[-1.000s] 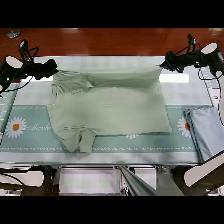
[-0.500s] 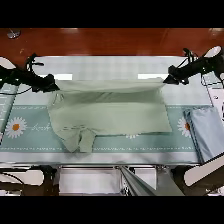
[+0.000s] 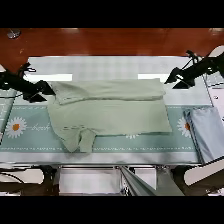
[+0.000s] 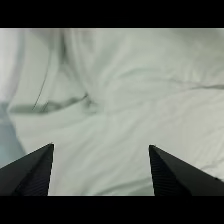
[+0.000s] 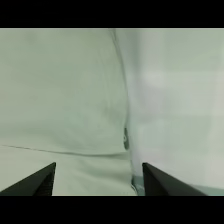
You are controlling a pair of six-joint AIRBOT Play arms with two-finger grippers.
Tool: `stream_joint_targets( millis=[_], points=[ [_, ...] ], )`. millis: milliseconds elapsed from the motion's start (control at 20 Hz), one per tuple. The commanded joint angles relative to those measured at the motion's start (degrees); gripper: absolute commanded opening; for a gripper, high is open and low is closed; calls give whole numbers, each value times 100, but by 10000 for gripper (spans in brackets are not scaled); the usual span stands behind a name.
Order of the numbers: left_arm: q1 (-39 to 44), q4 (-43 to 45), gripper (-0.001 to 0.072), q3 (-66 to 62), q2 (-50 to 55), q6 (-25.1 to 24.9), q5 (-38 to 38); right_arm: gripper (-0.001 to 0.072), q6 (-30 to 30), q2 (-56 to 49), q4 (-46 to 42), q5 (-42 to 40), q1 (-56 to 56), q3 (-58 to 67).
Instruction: Fold the shirts.
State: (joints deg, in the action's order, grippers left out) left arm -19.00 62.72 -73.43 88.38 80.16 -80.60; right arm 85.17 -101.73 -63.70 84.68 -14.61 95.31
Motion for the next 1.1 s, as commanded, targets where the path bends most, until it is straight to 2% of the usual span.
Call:
stream_joint_targets(
  millis=[0, 150, 300, 400, 500, 650, 850, 950, 1000, 1050],
  points=[
    [-505, 256, 702, 787, -769, 129, -323, 619, -76, 800, -376, 44, -409, -490],
    [-1049, 302, 702, 2566, -1733, -17, 22, 617, -140, 1902, -15, -1132, -605, -2350],
    [-1512, -345, 702, 4151, -2437, -409, 380, 617, -756, 2813, 935, -2044, -516, -4293],
    [-1676, -713, 702, 4734, -2699, -514, 520, 617, -1296, 3112, 1862, -2258, -518, -5119],
    [-1613, -839, 701, 5073, -2802, -522, 540, 617, -1519, 3202, 2218, -2277, -516, -5495],
    [-1259, -1062, 702, 5386, -2833, -520, 721, 617, -1543, 3202, 2192, -2297, -516, -5617],
    [-435, -1720, 700, 5508, -2833, -501, 1475, 617, -1427, 3202, 2216, -2232, -579, -5613],
    [96, -1749, 694, 5602, -2833, -498, 1873, 617, -1174, 3217, 2212, -2070, -909, -5608],
    [286, -1759, 535, 5619, -2833, -496, 1978, 617, -1119, 3241, 2149, -1943, -1185, -5608],
    [387, -1759, 146, 5611, -2833, -570, 1980, 617, -1043, 3283, 1895, -1742, -1473, -5611]
  ],
)
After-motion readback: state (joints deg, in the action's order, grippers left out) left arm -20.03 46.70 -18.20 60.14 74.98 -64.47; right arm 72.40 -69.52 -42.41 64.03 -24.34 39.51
